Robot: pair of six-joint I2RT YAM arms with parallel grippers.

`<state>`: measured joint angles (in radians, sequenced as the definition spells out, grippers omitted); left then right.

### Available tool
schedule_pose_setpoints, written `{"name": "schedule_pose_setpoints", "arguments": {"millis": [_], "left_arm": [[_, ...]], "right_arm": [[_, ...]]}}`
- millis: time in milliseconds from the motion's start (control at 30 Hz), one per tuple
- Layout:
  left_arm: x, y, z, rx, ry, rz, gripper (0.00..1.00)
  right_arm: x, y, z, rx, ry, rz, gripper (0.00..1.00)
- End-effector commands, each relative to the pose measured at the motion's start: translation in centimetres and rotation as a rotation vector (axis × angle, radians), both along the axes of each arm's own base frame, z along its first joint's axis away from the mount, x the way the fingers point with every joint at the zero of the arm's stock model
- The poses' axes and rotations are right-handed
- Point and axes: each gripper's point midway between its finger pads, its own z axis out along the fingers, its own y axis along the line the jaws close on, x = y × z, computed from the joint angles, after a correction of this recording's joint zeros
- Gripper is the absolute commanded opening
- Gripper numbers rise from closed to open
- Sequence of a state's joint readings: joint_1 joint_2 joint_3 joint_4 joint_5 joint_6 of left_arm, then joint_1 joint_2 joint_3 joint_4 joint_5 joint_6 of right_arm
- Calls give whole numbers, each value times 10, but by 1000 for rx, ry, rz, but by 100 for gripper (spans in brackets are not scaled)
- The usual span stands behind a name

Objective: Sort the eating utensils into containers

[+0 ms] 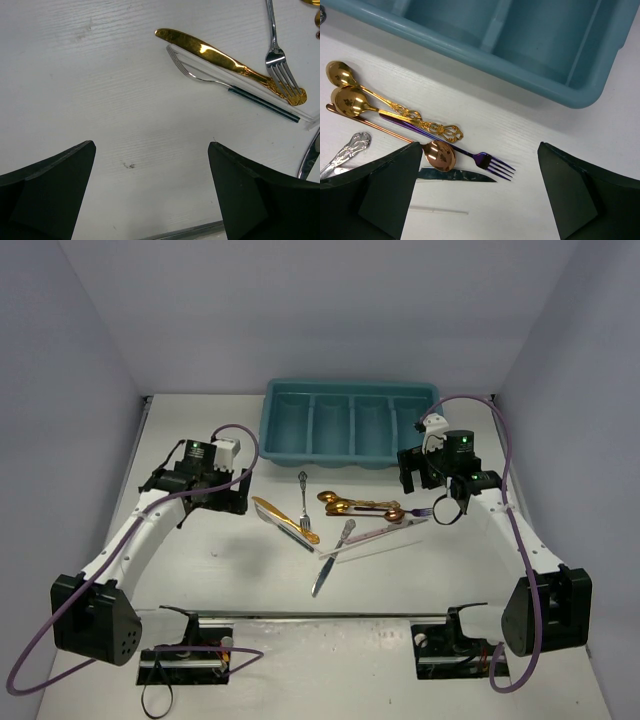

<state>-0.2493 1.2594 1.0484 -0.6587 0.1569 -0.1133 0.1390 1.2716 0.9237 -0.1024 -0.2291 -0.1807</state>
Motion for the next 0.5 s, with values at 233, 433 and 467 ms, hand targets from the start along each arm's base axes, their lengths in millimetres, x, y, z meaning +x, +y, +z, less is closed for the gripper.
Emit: {"name": "schedule_pose_setpoints", "arguments": {"millis": [233,433,467], "left_arm": [[9,16,2,15,-41,210,94],[-8,1,-18,9,33,175,93],[-10,-3,-21,11,46,164,94]], "right_arm": [[6,4,4,8,-35,13,100],[7,2,-2,-1,-25,10,100],[8,2,-3,-3,-24,9,100]]}}
